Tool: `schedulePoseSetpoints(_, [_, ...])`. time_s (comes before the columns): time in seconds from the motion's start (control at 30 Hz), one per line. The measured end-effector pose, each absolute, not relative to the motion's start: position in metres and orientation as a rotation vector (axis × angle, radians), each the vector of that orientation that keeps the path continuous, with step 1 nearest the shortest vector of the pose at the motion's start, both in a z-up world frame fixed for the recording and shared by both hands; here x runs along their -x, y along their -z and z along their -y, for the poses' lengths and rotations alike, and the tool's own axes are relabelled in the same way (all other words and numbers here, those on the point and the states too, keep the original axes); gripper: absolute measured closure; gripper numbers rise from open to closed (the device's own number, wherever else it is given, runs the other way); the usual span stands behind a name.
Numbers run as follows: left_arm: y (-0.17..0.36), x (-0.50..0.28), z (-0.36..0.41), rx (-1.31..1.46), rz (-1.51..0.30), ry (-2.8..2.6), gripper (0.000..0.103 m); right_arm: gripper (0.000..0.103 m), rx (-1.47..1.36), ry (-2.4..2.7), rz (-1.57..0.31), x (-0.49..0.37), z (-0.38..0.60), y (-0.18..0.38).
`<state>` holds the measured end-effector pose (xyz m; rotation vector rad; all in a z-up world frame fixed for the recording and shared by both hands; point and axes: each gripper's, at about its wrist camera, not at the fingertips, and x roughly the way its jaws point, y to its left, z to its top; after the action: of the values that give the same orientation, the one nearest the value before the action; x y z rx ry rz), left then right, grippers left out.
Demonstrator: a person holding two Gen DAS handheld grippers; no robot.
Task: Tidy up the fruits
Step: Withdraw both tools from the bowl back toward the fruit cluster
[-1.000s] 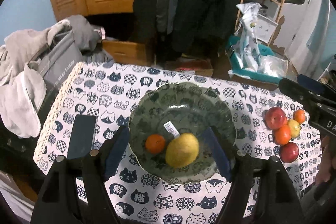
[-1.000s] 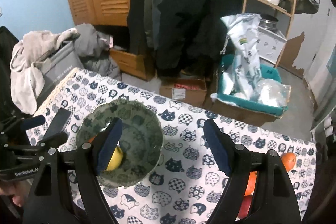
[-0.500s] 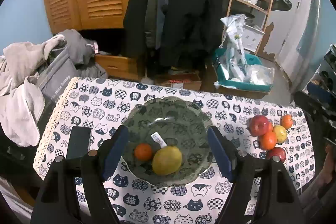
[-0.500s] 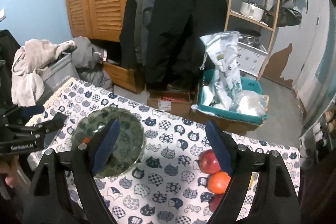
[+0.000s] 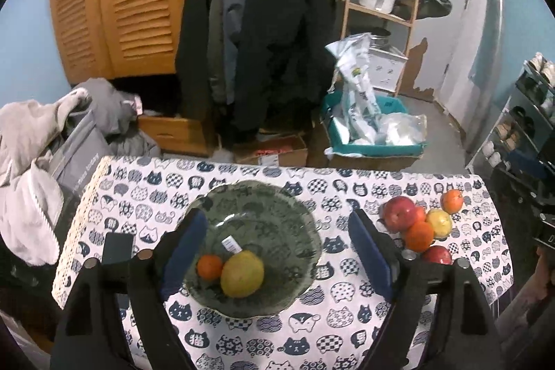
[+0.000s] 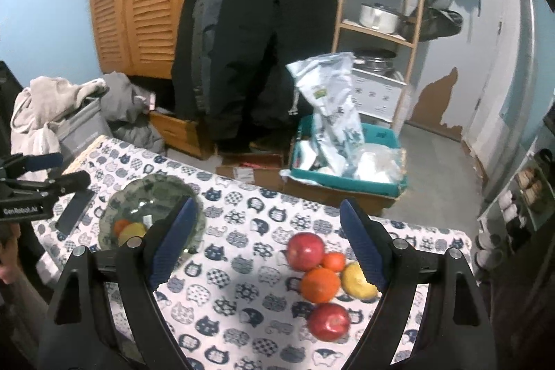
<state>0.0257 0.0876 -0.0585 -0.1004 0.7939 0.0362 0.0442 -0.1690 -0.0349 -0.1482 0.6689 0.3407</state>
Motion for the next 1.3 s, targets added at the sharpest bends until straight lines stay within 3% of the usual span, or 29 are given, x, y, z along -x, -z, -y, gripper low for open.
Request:
schedulePoseSetpoints(0.57, [0.05, -0.04, -0.02, 0.055, -0.776, 0.098, 0.017, 0.019, 0.066, -0.183, -0.71, -0.038, 0.258, 0.048])
schedulePoseSetpoints(1.3, [0.082, -0.066, 0.052, 0.015, -0.841, 0.229, 0.017, 0.019, 0.016, -0.093, -0.816, -0.038, 0.312, 0.089])
